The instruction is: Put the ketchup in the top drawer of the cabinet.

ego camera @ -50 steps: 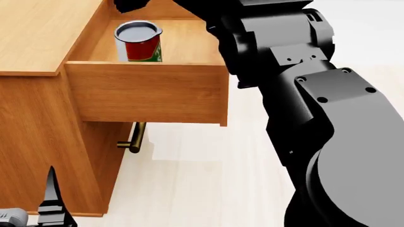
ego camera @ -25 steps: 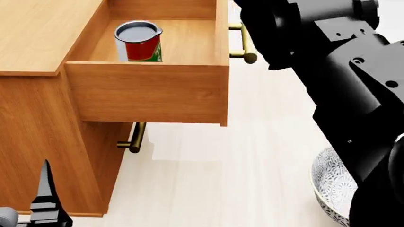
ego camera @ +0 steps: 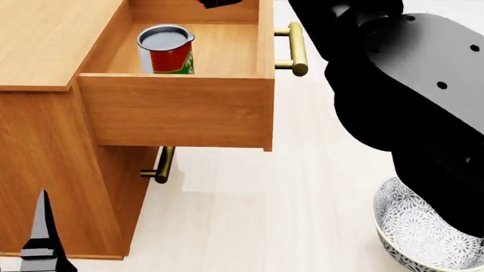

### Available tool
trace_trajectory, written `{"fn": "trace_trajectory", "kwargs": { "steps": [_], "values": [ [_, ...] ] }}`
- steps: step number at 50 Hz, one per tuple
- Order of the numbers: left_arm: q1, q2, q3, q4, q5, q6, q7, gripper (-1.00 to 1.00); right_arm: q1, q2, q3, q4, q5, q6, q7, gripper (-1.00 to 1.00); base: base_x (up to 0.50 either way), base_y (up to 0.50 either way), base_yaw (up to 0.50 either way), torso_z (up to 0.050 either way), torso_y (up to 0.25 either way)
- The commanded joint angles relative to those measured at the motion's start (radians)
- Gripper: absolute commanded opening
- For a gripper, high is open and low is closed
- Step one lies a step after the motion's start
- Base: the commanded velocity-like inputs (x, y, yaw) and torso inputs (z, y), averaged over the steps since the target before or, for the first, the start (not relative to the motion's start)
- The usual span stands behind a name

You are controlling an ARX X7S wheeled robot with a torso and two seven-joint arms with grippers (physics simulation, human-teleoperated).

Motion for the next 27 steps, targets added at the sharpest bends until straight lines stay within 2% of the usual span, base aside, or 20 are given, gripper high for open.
{"fn": "trace_trajectory", "kwargs": {
  "steps": [1,11,27],
  "values": [
    [0.034,-0.024,-0.014,0.076,-0.005,-0.016,-0.020,1.00,-0.088,0.245,-0.027,-0.424,-0.176,-0.109,0.256,1.00,0.00,0.00,0.00,0.000,0.000],
    [0.080,-0.042,-0.024,0.126,0.003,-0.008,-0.035,1.00,-0.177,0.356,-0.071,-0.612,-0.425,-0.125,0.472,1.00,0.00,0.00,0.00,0.000,0.000],
    [0.109,-0.049,-0.025,0.134,0.017,0.015,-0.041,1.00,-0.314,0.417,-0.112,-0.701,-0.610,-0.180,0.612,1.00,0.00,0.00,0.00,0.000,0.000]
  ]
}}
